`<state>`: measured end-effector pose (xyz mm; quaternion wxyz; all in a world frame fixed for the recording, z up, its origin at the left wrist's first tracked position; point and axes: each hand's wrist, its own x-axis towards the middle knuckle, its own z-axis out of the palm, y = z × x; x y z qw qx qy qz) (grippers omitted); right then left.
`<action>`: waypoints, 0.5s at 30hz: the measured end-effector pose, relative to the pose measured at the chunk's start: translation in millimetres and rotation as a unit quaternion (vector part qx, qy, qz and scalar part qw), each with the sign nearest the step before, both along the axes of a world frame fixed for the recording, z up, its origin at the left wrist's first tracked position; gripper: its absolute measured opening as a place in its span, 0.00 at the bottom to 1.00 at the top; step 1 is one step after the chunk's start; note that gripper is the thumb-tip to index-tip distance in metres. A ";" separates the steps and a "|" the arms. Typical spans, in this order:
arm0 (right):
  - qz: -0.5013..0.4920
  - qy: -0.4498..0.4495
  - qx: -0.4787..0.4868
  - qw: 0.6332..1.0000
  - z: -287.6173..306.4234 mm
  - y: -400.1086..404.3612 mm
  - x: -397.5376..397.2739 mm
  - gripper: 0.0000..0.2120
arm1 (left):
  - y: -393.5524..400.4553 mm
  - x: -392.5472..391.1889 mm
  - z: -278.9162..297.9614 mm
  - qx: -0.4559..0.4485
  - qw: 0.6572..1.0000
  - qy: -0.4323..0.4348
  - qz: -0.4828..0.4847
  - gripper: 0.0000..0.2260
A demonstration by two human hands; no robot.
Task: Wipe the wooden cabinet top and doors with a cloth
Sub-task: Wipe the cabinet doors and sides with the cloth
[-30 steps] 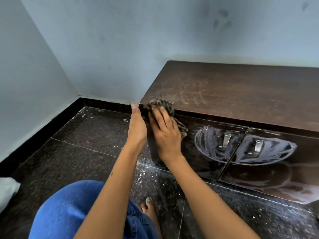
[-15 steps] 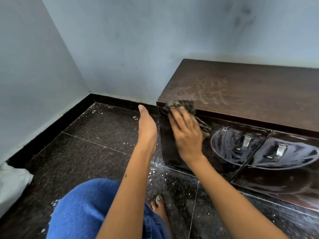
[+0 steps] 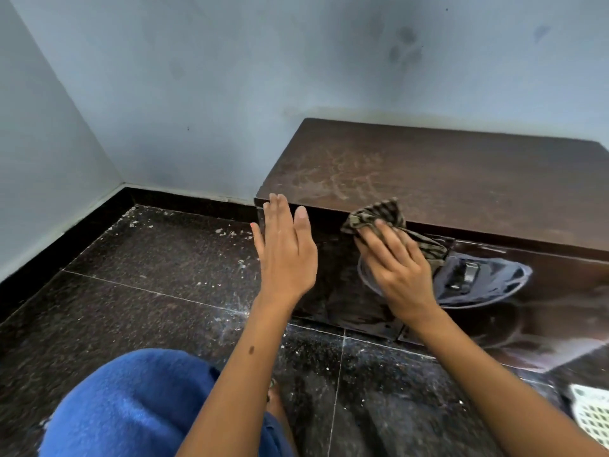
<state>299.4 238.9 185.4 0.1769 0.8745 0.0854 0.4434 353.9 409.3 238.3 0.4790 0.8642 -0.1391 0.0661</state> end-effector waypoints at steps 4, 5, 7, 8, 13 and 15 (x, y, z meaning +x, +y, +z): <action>-0.055 -0.012 0.035 0.998 -11.8 -40.5 -36.0 0.14 | -23.0 -16.4 -2.8 0.137 0.982 -0.114 -0.058 0.30; -0.074 -0.021 0.047 0.996 -16.3 -48.4 -43.8 0.15 | -28.7 -20.0 -3.9 0.162 0.975 -0.130 -0.074 0.30; -0.123 -0.048 0.070 0.989 -25.4 -64.4 -59.5 0.15 | -41.5 -26.8 -5.5 0.200 0.962 -0.153 -0.102 0.30; -0.142 -0.056 0.084 0.985 -29.6 -72.0 -67.0 0.16 | -47.9 -29.9 -6.5 0.211 0.958 -0.159 -0.113 0.30; -0.147 -0.056 0.206 0.966 -43.8 -101.1 -96.5 0.21 | -73.3 -38.4 -11.8 0.252 0.938 -0.181 -0.151 0.29; -0.148 -0.068 0.253 0.954 -44.6 -102.7 -100.0 0.23 | -80.1 -40.3 -12.6 0.269 0.930 -0.192 -0.162 0.29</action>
